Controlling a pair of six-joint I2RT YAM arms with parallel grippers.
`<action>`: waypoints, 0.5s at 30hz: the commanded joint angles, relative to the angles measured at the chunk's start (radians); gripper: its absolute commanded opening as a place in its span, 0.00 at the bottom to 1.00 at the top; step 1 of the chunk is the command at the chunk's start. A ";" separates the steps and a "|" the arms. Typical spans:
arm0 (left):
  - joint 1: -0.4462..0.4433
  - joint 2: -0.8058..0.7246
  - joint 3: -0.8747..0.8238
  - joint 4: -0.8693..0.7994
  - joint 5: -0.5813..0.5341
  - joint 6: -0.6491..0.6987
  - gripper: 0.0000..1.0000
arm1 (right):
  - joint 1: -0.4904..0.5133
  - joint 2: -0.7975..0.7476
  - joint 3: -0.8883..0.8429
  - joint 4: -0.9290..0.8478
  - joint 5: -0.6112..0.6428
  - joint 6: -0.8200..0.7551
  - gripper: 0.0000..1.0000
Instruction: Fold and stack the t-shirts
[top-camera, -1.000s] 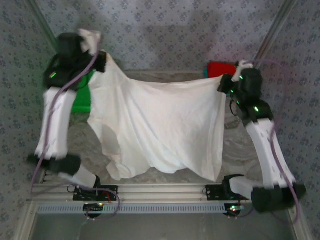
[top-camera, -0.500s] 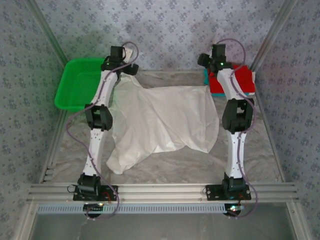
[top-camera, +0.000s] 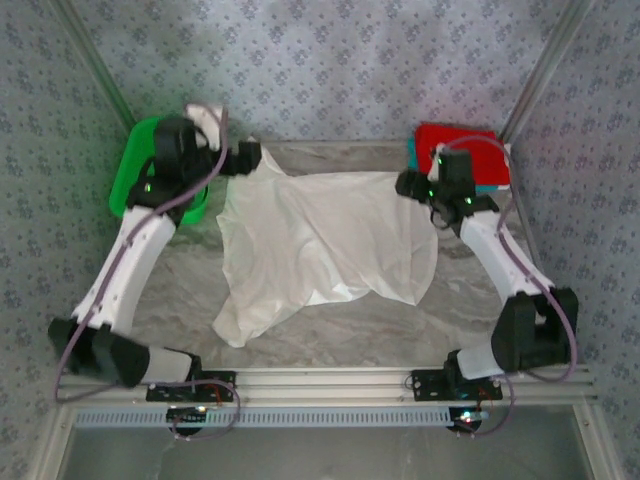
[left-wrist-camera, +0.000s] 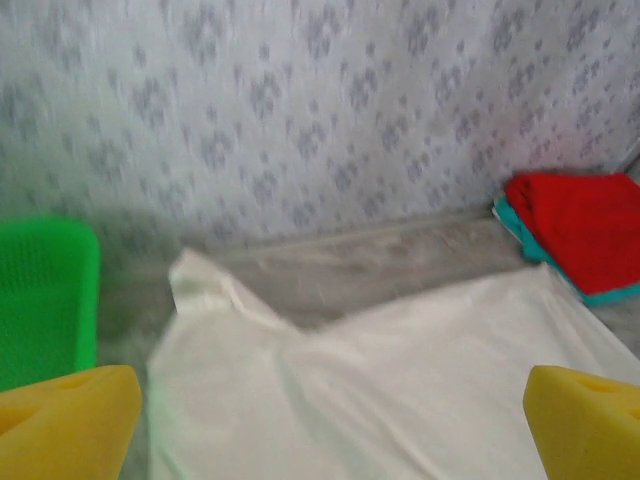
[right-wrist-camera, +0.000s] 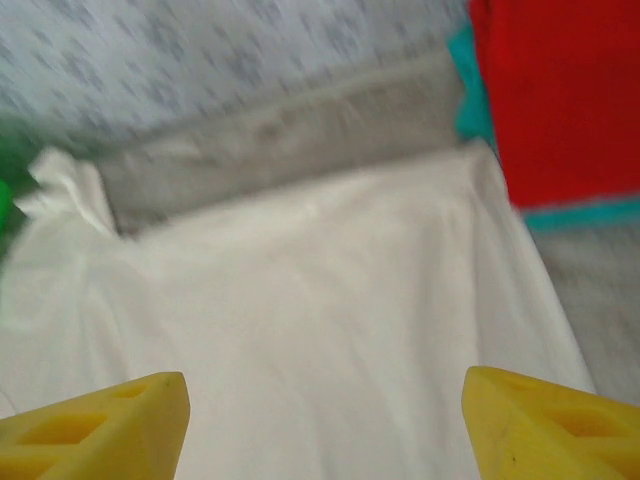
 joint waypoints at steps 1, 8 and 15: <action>0.010 -0.006 -0.238 -0.062 -0.024 -0.164 0.98 | -0.062 -0.097 -0.119 -0.155 -0.057 0.052 0.70; 0.000 -0.073 -0.522 -0.142 -0.039 -0.258 0.93 | -0.062 -0.048 -0.253 -0.192 -0.191 0.071 0.65; 0.001 0.080 -0.527 -0.041 -0.018 -0.244 0.88 | -0.119 0.153 -0.156 -0.073 -0.315 0.054 0.51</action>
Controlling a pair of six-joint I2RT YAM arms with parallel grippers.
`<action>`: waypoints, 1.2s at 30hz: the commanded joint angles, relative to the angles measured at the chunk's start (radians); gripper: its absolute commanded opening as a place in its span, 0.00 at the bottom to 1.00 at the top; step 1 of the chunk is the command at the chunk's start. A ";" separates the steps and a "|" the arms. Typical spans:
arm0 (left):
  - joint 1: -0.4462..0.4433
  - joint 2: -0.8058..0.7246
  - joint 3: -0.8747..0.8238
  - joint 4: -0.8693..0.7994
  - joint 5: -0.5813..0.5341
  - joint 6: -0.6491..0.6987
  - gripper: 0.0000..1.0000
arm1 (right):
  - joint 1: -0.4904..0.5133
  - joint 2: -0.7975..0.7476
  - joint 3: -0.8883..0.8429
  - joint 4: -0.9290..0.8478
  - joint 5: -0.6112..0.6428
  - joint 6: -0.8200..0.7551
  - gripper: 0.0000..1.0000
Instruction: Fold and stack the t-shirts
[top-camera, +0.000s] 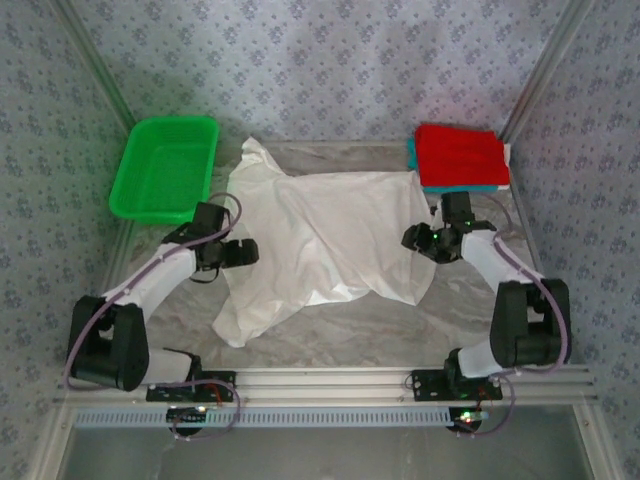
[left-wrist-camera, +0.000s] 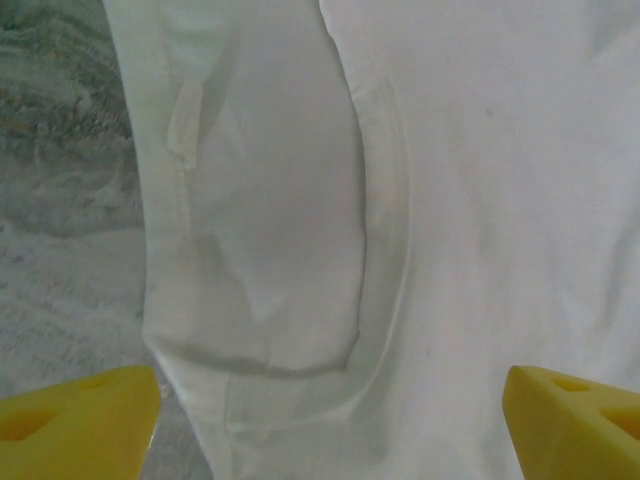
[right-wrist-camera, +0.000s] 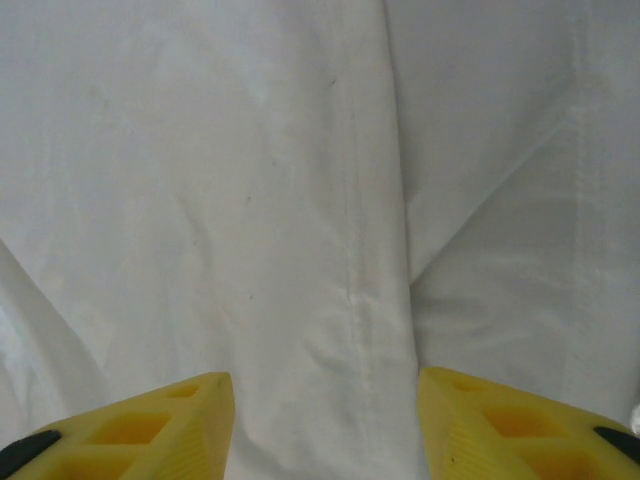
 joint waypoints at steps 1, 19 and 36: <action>-0.005 0.059 0.037 0.051 0.002 -0.008 0.88 | -0.042 0.094 0.066 0.072 -0.099 0.006 0.49; 0.007 0.033 -0.030 0.092 -0.059 -0.006 0.90 | -0.079 0.394 0.188 0.169 -0.198 0.037 0.37; 0.024 0.001 -0.079 0.111 -0.101 -0.016 0.90 | -0.107 0.220 0.216 0.040 -0.131 0.050 0.00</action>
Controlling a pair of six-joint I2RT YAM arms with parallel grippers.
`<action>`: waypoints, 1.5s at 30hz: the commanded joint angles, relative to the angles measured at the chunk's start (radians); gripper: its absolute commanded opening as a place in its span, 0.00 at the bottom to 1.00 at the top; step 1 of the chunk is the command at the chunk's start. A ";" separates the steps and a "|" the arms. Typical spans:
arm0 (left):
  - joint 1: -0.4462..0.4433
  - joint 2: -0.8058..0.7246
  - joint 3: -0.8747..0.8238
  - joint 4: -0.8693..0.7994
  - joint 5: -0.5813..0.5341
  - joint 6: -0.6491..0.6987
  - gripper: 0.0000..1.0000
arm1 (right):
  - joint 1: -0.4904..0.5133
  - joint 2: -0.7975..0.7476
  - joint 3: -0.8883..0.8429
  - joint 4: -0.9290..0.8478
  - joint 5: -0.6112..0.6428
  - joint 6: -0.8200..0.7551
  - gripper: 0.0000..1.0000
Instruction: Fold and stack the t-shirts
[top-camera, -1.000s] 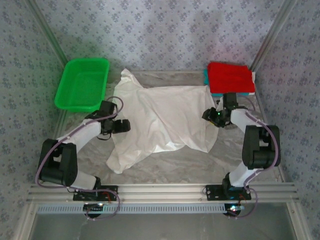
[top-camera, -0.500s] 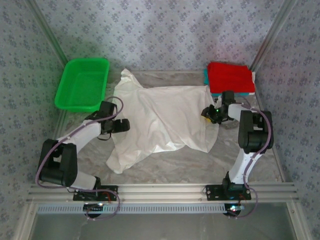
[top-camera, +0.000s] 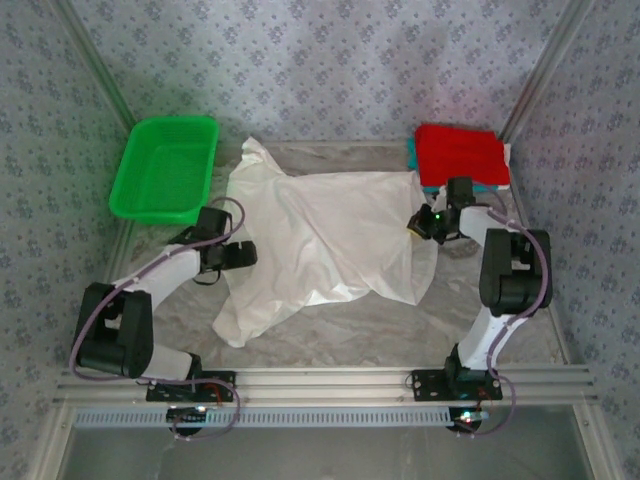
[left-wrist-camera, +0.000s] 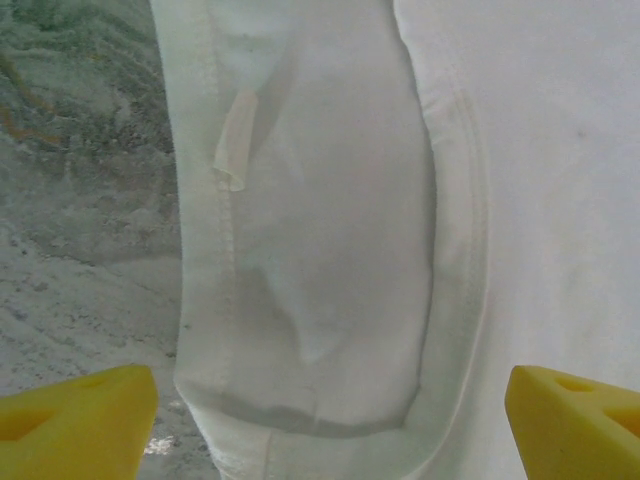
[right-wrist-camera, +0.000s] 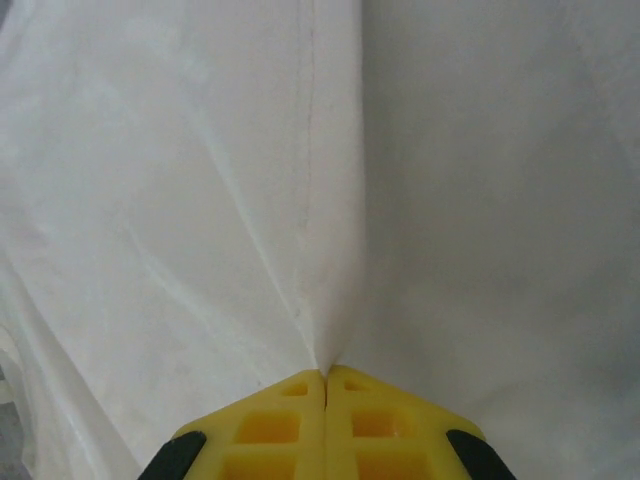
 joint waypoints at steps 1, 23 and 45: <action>0.016 -0.029 -0.015 -0.003 -0.042 -0.016 0.90 | -0.025 -0.079 0.053 -0.116 0.037 0.003 0.00; 0.081 -0.063 0.042 -0.228 0.104 -0.003 0.96 | -0.109 -0.130 0.129 -0.327 0.198 -0.052 0.50; -0.159 -0.137 -0.102 -0.229 0.287 -0.207 0.79 | 0.098 -0.426 -0.405 -0.287 0.201 0.154 0.55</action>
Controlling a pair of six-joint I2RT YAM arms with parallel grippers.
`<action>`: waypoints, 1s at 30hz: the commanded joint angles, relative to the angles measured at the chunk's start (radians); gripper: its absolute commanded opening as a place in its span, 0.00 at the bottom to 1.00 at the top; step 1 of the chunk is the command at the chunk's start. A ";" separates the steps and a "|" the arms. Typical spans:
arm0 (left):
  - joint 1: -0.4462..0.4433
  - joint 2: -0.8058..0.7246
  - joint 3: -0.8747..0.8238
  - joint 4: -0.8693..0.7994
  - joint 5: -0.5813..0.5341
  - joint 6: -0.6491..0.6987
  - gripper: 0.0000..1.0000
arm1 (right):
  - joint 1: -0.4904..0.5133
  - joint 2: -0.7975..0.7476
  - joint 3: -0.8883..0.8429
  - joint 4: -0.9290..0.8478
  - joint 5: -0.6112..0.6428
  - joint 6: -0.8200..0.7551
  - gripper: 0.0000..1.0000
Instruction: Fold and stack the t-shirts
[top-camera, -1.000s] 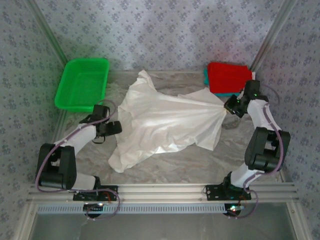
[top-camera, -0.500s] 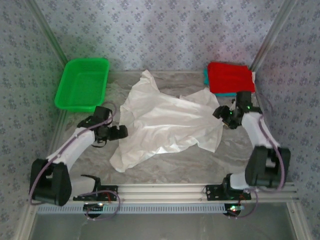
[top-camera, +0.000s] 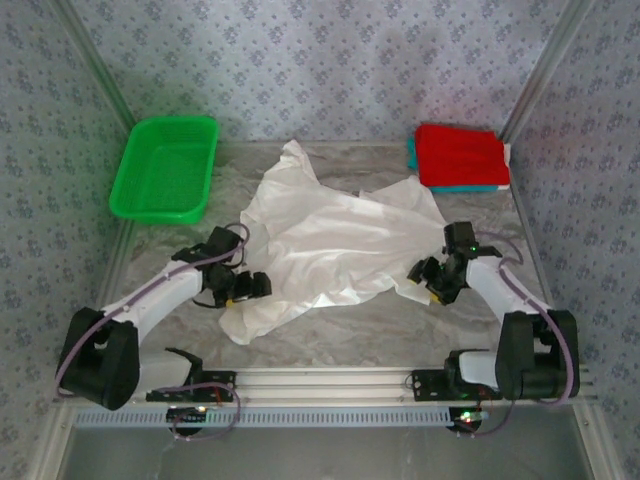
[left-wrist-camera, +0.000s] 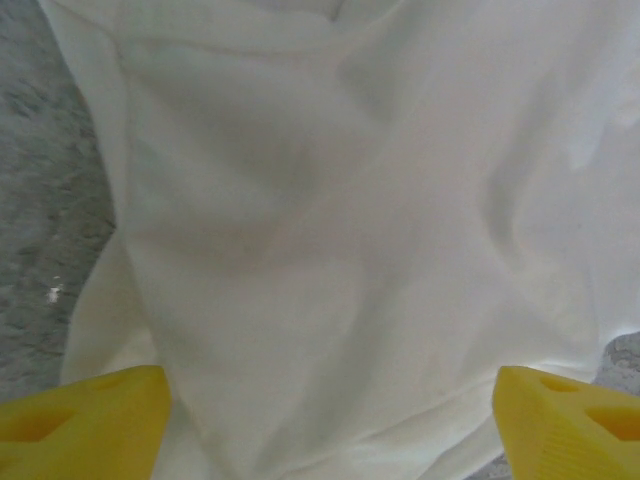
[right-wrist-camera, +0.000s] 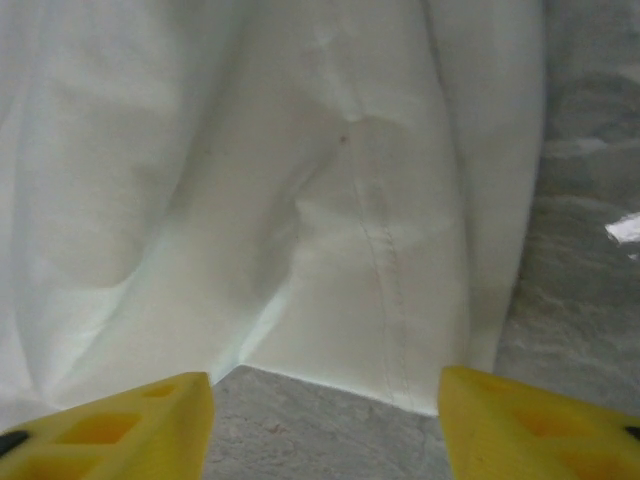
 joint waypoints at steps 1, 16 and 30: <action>-0.007 0.000 -0.037 0.064 0.026 -0.038 0.79 | 0.012 0.062 -0.004 0.047 -0.016 0.002 0.52; -0.006 -0.030 0.005 0.021 0.057 -0.062 0.72 | -0.025 -0.119 0.007 -0.167 0.128 0.075 0.54; -0.059 0.090 -0.027 0.098 0.119 -0.125 0.35 | -0.020 0.072 -0.020 0.074 -0.008 0.024 0.16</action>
